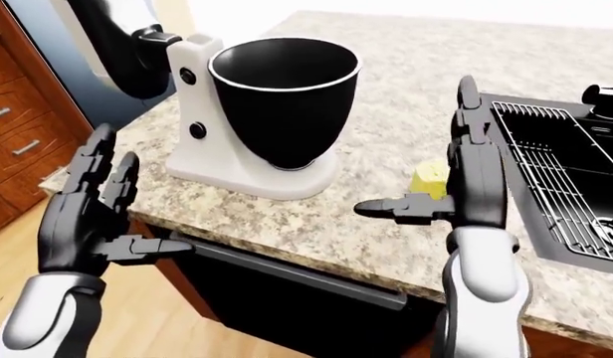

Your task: Place the cheese in the stand mixer bowl.

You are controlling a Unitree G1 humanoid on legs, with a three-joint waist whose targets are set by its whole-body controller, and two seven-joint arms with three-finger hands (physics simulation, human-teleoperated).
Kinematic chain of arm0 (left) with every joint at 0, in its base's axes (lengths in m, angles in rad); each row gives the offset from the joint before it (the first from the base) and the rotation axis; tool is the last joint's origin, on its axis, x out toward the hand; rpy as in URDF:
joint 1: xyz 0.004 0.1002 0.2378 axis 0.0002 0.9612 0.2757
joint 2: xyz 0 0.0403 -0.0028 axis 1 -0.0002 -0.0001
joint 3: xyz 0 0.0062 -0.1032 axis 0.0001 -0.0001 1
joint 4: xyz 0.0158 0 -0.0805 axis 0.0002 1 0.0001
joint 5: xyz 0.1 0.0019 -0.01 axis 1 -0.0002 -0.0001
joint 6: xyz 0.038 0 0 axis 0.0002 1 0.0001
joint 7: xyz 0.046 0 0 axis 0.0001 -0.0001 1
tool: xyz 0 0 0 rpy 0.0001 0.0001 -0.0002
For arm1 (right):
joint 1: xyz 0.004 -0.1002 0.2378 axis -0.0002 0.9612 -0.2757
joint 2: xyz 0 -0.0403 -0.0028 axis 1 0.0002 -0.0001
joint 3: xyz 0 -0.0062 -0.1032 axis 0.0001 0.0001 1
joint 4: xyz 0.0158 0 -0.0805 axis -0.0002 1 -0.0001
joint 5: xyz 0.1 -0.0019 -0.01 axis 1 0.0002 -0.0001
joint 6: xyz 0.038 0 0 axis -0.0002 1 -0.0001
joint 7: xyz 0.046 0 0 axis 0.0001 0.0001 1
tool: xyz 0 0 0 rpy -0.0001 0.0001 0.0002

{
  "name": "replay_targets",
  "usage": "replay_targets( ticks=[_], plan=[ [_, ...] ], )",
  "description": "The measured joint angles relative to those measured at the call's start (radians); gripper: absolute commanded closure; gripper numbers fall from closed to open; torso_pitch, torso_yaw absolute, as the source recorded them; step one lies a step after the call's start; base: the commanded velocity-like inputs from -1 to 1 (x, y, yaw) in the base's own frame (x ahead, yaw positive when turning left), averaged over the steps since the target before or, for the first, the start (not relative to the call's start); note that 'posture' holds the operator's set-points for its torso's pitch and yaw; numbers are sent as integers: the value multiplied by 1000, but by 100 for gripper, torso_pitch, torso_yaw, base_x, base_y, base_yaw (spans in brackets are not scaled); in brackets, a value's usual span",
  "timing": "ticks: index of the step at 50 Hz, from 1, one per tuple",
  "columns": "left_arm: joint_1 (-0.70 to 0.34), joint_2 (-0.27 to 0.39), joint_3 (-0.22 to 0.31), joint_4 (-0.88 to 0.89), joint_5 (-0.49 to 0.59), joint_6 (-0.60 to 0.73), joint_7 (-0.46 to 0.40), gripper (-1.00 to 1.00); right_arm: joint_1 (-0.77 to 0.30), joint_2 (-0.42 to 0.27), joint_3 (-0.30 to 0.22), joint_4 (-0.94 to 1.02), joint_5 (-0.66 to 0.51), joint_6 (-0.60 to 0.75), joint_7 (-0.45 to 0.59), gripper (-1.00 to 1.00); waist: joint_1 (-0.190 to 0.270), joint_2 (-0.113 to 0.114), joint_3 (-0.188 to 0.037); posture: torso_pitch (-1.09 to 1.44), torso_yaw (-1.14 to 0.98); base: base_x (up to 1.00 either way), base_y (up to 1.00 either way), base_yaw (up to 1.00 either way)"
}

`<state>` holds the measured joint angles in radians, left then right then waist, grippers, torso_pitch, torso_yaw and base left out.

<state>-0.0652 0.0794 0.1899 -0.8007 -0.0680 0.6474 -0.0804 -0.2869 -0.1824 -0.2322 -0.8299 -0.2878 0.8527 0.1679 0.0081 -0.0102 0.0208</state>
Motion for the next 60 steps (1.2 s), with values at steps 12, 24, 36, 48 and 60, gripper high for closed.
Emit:
replay_targets(
  ticks=[12,24,36,48,60],
  plan=[
    [-6,3,4,5,-5,3,0,-100,-22,-89,-84,101,45,74,-23,-100,-3,2,4,0,0,0,0,0],
    [-15,9,14,-1,-15,17,4,-100,-103,-164,-96,393,98,-13,-43,-100,-5,-1,2,0,0,0,0,0],
    [-7,7,14,11,-15,6,4,-100,-178,-215,-85,623,134,-97,-63,-100,-2,-6,-2,0,0,0,0,0],
    [-5,7,15,16,-14,-3,4,-100,-175,-240,-102,740,178,-208,-89,-100,-2,-17,-9,0,0,0,0,0],
    [2,6,20,24,-15,-16,3,-100,-181,-241,-113,886,201,-321,-105,-100,-10,-30,-16,0,0,0,0,0]
  ],
)
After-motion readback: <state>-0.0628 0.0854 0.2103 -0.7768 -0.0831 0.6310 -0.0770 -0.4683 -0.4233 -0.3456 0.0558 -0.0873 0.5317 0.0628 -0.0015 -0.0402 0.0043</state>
